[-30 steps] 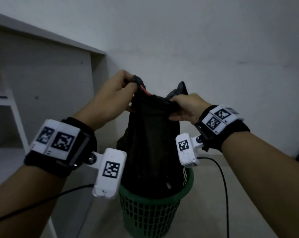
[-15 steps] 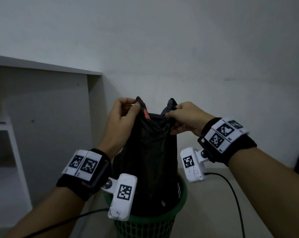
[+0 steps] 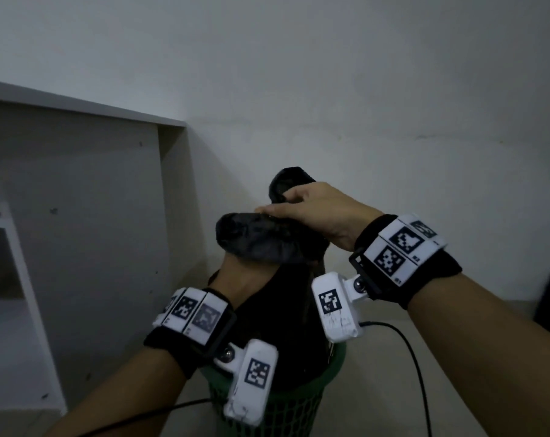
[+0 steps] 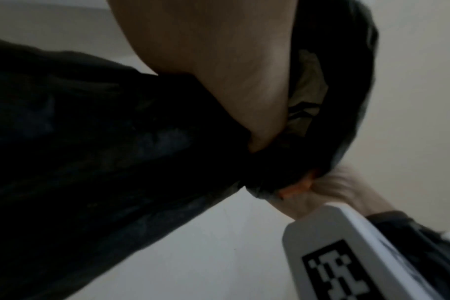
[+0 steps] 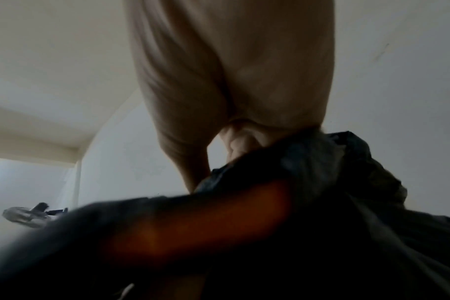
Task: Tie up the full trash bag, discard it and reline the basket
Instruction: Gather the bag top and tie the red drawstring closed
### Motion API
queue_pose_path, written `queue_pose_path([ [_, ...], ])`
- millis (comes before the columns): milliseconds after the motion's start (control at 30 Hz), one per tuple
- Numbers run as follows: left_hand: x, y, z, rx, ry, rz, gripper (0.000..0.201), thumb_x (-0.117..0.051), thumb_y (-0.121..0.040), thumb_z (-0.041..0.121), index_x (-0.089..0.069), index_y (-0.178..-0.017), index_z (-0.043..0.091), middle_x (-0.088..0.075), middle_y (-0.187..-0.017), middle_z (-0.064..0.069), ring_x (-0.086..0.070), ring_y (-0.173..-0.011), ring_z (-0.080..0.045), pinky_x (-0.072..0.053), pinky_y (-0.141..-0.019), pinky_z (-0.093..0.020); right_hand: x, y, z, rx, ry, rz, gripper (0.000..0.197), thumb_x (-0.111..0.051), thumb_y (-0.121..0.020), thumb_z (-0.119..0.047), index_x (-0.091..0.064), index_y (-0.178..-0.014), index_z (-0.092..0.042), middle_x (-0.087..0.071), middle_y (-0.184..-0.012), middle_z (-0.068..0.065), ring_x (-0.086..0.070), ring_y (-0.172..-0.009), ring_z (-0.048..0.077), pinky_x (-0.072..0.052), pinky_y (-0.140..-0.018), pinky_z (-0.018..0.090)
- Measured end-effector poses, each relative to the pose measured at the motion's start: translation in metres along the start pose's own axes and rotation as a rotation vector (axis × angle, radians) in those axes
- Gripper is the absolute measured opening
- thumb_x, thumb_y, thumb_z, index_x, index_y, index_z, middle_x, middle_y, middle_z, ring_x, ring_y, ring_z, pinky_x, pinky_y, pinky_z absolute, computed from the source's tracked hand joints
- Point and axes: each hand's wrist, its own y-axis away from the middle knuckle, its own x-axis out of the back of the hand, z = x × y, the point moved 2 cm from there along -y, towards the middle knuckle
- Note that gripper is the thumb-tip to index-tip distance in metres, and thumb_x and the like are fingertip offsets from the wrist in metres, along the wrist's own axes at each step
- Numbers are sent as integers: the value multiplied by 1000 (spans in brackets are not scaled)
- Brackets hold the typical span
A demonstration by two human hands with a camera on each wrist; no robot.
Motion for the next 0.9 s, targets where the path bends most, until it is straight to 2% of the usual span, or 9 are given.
queue_pose_path([
  [67, 3, -6, 13, -40, 129, 35, 78, -13, -84, 55, -48, -132, 3, -50, -135, -17, -52, -115, -23, -32, -97, -19, 2, 2, -5, -24, -22, -37, 27, -70, -88, -33, -74, -91, -7, -65, -76, 5, -61, -59, 14, -51, -47, 24],
  [200, 3, -17, 10, 35, 131, 118, 28, -38, -103, 20, -54, -118, 2, -57, -121, -19, -53, -110, -32, -36, -92, -33, 21, 2, -10, 20, 147, 48, 35, -61, -91, -48, -65, -108, -17, -74, -95, -1, -70, -79, 14, -56, -71, 28],
  [267, 2, -21, 7, 51, 175, 147, 24, -40, -102, 20, -55, -115, 6, -59, -118, -16, -56, -108, -32, -42, -96, -37, 34, 7, -11, 138, 192, 76, 35, -68, -85, -47, -63, -107, -20, -72, -104, 0, -70, -92, 14, -54, -77, 31],
  [367, 7, -21, 7, 71, 302, 182, 21, -47, -96, 29, -60, -101, 12, -67, -104, -11, -64, -97, -30, -50, -89, -49, 38, 18, -5, 241, 328, -123, 48, -86, -66, -42, -60, -104, -26, -65, -111, 0, -67, -99, 20, -60, -78, 38],
  [500, 5, -20, 8, 101, 325, 155, 18, -47, -98, 23, -60, -104, 11, -66, -107, -14, -62, -99, -30, -49, -90, -49, 22, 14, 13, 455, 643, -110, 26, -83, -75, -26, -67, -96, -21, -66, -100, -5, -62, -89, 10, -48, -76, 21],
  [567, 4, -20, 3, 176, 461, 150, 16, -55, -94, 31, -61, -101, 18, -68, -104, -6, -65, -97, -23, -52, -90, -42, 30, 9, 5, 509, 467, 28, 5, -74, -85, -15, -74, -89, -15, -74, -86, -3, -67, -77, 6, -51, -74, 21],
  [733, 4, -23, -8, 259, 570, 116, 21, -63, -86, 39, -69, -92, 19, -73, -88, 1, -70, -81, -13, -56, -71, -28, 60, 2, -52, 453, 68, 260, 11, -64, -89, -10, -72, -86, -2, -75, -80, 7, -67, -59, 17, -52, -62, 31],
  [833, 7, -27, -3, 207, 539, 2, 45, -68, -80, 36, -60, -120, 18, -71, -106, 0, -69, -95, -15, -55, -77, -27, 62, -5, -79, 369, -80, 275, 11, -61, -87, -12, -69, -83, -6, -72, -76, 5, -62, -54, 19, -53, -57, 29],
  [900, 17, -29, 8, 117, 618, -4, 90, -74, -76, 32, -23, -150, 30, -51, -140, 3, -53, -124, -12, -45, -100, -31, 59, -10, -89, 298, -126, 240, 10, -59, -87, -11, -67, -86, -4, -69, -78, 9, -61, -55, 21, -55, -58, 30],
])
